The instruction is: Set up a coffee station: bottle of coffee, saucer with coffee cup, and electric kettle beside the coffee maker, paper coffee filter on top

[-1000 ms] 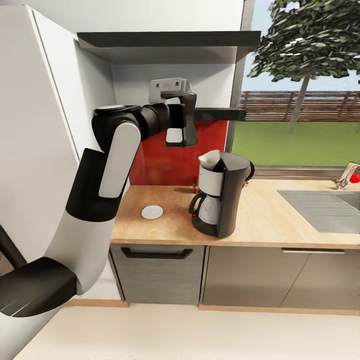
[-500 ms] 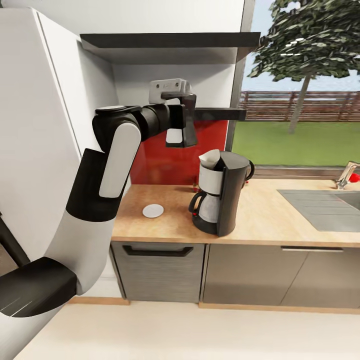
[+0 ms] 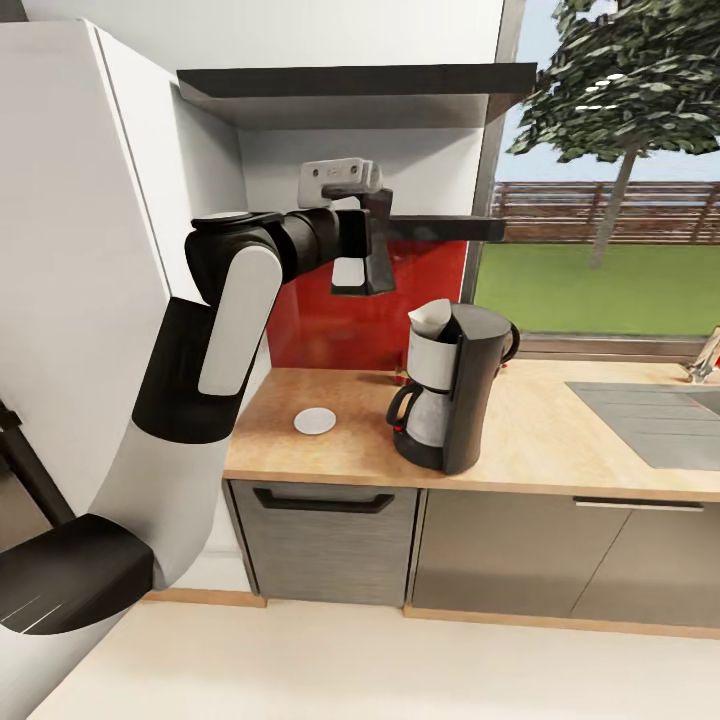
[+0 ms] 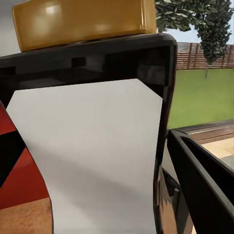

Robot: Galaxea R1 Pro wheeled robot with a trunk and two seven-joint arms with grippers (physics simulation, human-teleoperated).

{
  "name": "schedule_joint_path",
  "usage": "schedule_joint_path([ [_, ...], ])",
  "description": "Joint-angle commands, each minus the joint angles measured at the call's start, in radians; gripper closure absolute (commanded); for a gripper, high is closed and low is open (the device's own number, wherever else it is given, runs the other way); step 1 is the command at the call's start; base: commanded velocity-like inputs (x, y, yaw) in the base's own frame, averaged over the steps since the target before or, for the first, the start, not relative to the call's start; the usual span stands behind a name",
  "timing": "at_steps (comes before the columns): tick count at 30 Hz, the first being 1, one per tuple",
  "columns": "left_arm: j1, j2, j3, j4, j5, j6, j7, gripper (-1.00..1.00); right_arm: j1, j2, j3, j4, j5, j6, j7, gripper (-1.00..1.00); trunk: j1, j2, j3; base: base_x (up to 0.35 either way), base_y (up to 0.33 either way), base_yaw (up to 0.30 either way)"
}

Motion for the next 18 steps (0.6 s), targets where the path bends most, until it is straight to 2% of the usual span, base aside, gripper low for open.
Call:
schedule_joint_path([
  [1,-0.001,0.0,0.0,-0.001,0.01,0.002,0.01,1.0,-0.001,-0.001,-0.009,0.001,0.003,-0.003,0.006,-1.0,0.001,-0.002,-0.002,0.0,0.0,0.002],
  [18,-0.001,0.0,-0.002,0.001,0.01,0.002,0.011,1.0,-0.001,0.0,-0.007,0.001,0.004,-0.003,0.005,-1.0,0.001,-0.002,-0.002,0.0,0.0,0.0],
])
